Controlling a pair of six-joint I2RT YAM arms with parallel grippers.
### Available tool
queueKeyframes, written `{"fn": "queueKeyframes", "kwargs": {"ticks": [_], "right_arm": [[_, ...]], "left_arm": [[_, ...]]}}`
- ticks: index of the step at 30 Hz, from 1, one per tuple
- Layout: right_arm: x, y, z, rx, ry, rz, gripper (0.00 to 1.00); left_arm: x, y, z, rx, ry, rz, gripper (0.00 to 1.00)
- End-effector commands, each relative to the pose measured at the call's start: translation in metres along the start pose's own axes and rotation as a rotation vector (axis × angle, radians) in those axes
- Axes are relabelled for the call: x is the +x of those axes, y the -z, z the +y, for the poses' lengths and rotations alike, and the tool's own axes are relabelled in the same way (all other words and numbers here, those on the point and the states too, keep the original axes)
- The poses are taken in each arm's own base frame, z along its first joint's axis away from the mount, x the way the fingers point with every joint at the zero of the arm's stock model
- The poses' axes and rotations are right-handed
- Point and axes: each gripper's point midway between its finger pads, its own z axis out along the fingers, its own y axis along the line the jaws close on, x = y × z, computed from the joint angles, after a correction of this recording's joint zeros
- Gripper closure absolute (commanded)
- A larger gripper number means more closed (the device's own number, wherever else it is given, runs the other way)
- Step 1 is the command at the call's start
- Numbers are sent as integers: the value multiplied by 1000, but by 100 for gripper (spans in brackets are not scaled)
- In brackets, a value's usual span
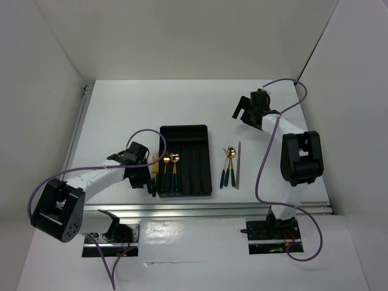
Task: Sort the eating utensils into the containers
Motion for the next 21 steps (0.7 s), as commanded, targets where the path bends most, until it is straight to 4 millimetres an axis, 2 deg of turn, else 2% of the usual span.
{"fn": "queueKeyframes", "kwargs": {"ticks": [1,6,9,12,15,16,17,21], "right_arm": [[-22,1,4,2,-11,-51,0],[-21,2,2,16,-11,-48,0],[-22,1,0,24,-11,-53,0],[-22,1,0,24,-11,-53,0],[-19,-1,-1,28,-10,-45,0],[-19,-1,-1,28,-10,-45,0],[-19,-1,-1,28,-10,-45,0],[-18,-1,0,20,-10,-40,0]], "left_arm": [[-2,-7,-1,-44,2,-11,53],[11,-15,14,-159,7,46,63],[7,-15,16,-198,30,38,74],[9,-16,23,-239,33,49,78],[11,-20,26,-262,40,57,87],[10,-18,25,-262,40,57,96],[10,-20,27,-277,48,58,100],[7,-19,24,-270,50,50,100]]}}
